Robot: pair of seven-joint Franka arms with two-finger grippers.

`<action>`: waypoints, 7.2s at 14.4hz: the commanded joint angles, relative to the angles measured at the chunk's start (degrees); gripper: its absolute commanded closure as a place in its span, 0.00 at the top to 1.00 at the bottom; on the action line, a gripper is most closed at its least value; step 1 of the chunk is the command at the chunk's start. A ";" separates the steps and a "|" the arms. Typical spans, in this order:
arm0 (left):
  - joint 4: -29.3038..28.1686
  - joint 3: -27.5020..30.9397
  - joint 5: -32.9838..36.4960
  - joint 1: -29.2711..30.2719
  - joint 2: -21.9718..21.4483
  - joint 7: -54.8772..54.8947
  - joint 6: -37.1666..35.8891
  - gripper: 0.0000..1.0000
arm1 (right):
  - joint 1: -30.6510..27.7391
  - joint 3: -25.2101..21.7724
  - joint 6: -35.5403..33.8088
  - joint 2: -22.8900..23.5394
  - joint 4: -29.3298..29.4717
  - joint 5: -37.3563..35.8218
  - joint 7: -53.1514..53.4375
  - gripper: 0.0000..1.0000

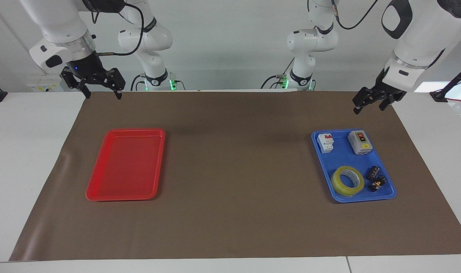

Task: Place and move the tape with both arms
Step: 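Move the left gripper toward the yellow tape roll in the blue tray, then grasp the yellow tape roll's rim with the left gripper, then carry the tape roll out of the blue tray and set it on the table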

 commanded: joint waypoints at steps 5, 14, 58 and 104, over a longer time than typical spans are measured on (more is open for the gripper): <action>-0.81 1.35 -4.02 -0.82 -1.09 4.62 -2.89 1.00 | -0.30 0.19 -0.69 0.50 0.97 0.23 -1.00 1.00; -0.81 1.35 -3.16 -1.08 -1.26 4.53 -3.07 1.00 | -0.30 0.19 -0.69 0.50 0.97 0.23 -1.00 1.00; -20.14 1.61 -1.74 4.11 19.48 12.53 47.29 0.85 | -0.48 0.19 -0.60 0.50 0.97 0.49 -1.17 1.00; -14.78 1.00 6.96 -37.03 22.38 -41.87 45.36 0.93 | -0.22 0.28 0.72 0.15 0.00 0.58 -1.17 1.00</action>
